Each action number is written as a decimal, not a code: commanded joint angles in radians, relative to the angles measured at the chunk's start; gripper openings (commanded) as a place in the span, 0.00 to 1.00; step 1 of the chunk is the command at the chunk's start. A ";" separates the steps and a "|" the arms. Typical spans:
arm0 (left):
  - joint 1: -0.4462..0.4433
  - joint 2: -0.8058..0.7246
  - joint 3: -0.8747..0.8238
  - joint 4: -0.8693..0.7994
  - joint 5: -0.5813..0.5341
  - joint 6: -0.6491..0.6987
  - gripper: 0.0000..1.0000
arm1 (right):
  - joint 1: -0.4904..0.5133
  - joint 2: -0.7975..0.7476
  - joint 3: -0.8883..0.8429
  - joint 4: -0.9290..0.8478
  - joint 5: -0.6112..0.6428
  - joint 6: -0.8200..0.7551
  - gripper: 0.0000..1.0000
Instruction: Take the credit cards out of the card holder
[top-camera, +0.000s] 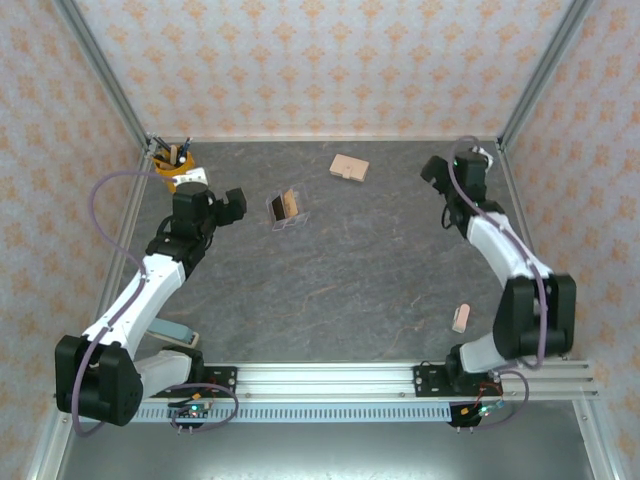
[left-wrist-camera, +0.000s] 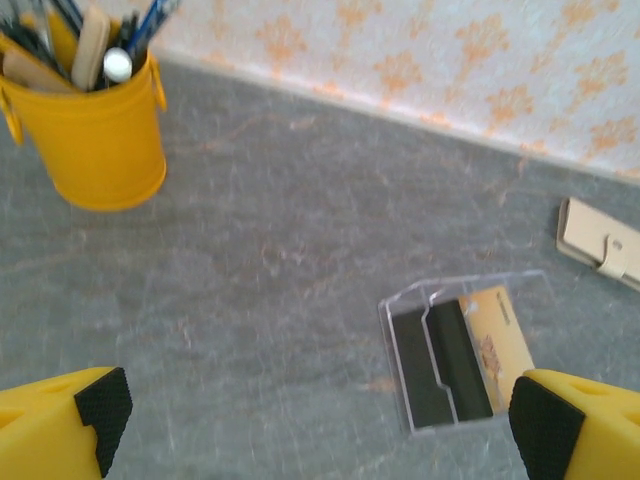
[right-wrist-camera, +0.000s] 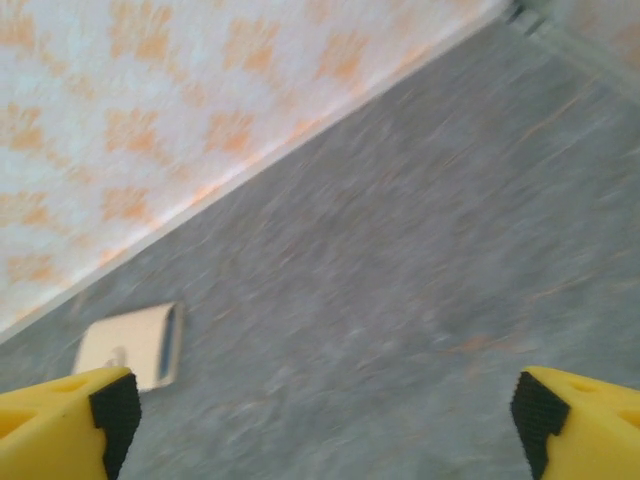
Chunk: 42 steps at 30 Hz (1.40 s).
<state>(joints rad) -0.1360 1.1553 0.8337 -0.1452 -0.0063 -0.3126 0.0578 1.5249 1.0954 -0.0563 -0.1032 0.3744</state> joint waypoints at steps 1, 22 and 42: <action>-0.002 0.012 0.018 -0.108 0.016 -0.070 1.00 | 0.048 0.170 0.140 -0.119 -0.220 0.118 0.90; -0.025 0.055 -0.040 -0.071 0.092 -0.179 1.00 | 0.151 0.848 0.757 -0.131 -0.429 0.366 0.41; -0.027 0.034 -0.038 -0.100 0.085 -0.172 1.00 | 0.153 0.994 0.950 -0.226 -0.512 0.306 0.22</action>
<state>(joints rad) -0.1574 1.2072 0.8013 -0.2214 0.0750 -0.4747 0.2070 2.5015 2.0129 -0.2401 -0.5873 0.7002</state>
